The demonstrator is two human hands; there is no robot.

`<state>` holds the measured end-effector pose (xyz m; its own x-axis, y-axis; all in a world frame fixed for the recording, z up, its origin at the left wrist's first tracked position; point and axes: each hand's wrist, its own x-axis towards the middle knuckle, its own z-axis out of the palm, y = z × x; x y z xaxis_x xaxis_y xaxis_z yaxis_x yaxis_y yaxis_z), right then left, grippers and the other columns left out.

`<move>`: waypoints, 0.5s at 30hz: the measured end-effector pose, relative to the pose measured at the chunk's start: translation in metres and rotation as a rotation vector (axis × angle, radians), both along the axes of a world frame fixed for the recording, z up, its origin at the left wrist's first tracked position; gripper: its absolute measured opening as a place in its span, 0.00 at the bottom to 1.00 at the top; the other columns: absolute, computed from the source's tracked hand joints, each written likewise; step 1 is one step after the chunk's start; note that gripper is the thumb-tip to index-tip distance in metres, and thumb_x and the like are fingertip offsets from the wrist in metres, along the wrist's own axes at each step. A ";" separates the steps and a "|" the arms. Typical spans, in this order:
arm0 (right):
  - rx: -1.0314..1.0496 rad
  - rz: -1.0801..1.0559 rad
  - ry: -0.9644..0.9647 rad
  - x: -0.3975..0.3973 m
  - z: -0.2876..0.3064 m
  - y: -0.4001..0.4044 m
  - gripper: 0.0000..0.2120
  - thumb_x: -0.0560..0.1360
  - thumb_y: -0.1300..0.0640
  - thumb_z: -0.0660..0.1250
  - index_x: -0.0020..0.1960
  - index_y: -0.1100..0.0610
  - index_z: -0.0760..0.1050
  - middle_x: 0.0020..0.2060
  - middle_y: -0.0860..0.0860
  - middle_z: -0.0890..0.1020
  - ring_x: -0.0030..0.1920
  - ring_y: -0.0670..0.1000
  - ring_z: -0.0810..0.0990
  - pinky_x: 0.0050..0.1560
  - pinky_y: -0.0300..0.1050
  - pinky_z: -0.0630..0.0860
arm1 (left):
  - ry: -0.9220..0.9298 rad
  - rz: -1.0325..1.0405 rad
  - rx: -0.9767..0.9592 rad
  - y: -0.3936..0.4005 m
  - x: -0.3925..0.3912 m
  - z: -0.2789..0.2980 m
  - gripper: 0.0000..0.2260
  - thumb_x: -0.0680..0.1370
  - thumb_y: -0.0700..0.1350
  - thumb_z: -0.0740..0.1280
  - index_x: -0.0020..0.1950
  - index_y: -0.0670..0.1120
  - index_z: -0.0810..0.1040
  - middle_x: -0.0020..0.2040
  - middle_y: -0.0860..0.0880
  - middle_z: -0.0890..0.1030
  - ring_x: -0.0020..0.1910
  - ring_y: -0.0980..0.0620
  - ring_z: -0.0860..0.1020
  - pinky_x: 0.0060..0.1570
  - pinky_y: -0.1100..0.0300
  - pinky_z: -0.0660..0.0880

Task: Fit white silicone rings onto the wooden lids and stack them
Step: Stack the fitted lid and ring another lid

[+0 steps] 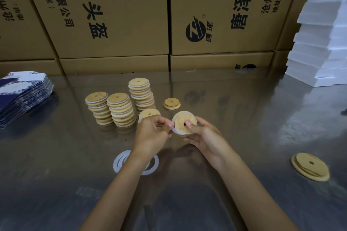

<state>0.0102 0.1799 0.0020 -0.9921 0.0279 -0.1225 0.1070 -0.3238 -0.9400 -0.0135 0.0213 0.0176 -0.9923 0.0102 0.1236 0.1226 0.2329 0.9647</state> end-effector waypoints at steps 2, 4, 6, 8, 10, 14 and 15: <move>-0.017 0.007 -0.007 0.000 0.000 0.001 0.11 0.80 0.60 0.66 0.61 0.60 0.80 0.49 0.55 0.85 0.50 0.52 0.83 0.51 0.43 0.77 | 0.007 -0.018 -0.013 0.001 0.001 -0.001 0.04 0.77 0.39 0.70 0.42 0.44 0.82 0.40 0.47 0.85 0.38 0.53 0.84 0.41 0.63 0.81; -0.018 0.018 -0.004 0.000 -0.001 0.002 0.10 0.80 0.59 0.67 0.60 0.59 0.80 0.49 0.55 0.86 0.50 0.52 0.84 0.51 0.42 0.78 | 0.007 -0.026 0.026 0.001 0.001 -0.002 0.03 0.77 0.39 0.71 0.43 0.42 0.82 0.40 0.45 0.85 0.37 0.52 0.84 0.40 0.64 0.80; -0.035 0.022 -0.006 0.000 -0.001 0.004 0.11 0.80 0.59 0.68 0.60 0.60 0.79 0.50 0.55 0.86 0.51 0.51 0.85 0.52 0.43 0.78 | -0.013 -0.037 0.078 0.002 0.003 -0.003 0.03 0.76 0.39 0.71 0.44 0.40 0.82 0.41 0.43 0.85 0.39 0.51 0.85 0.40 0.63 0.81; -0.071 0.006 -0.019 -0.001 0.000 0.004 0.12 0.79 0.60 0.69 0.61 0.62 0.79 0.49 0.56 0.87 0.51 0.52 0.86 0.54 0.44 0.79 | -0.029 -0.045 0.084 0.004 0.004 -0.004 0.03 0.76 0.40 0.72 0.43 0.42 0.83 0.41 0.43 0.85 0.40 0.49 0.85 0.41 0.62 0.81; -0.101 -0.009 -0.026 -0.001 0.000 0.003 0.11 0.78 0.61 0.70 0.59 0.63 0.78 0.48 0.57 0.87 0.51 0.53 0.86 0.58 0.46 0.80 | -0.032 -0.033 0.054 0.006 0.004 -0.006 0.03 0.75 0.40 0.73 0.41 0.44 0.82 0.38 0.45 0.85 0.41 0.47 0.84 0.44 0.56 0.82; -0.126 -0.016 -0.017 -0.001 0.001 0.002 0.11 0.76 0.65 0.70 0.57 0.63 0.75 0.49 0.60 0.86 0.54 0.56 0.86 0.62 0.50 0.79 | 0.007 0.006 -0.028 0.008 0.003 -0.010 0.05 0.75 0.40 0.72 0.40 0.47 0.82 0.36 0.48 0.84 0.41 0.46 0.84 0.52 0.44 0.80; -0.097 -0.018 -0.013 -0.001 0.001 0.001 0.12 0.76 0.65 0.70 0.58 0.65 0.76 0.51 0.61 0.86 0.55 0.57 0.85 0.63 0.51 0.79 | 0.023 0.010 -0.054 0.008 0.003 -0.010 0.06 0.76 0.40 0.71 0.40 0.48 0.81 0.36 0.49 0.84 0.41 0.48 0.84 0.52 0.44 0.80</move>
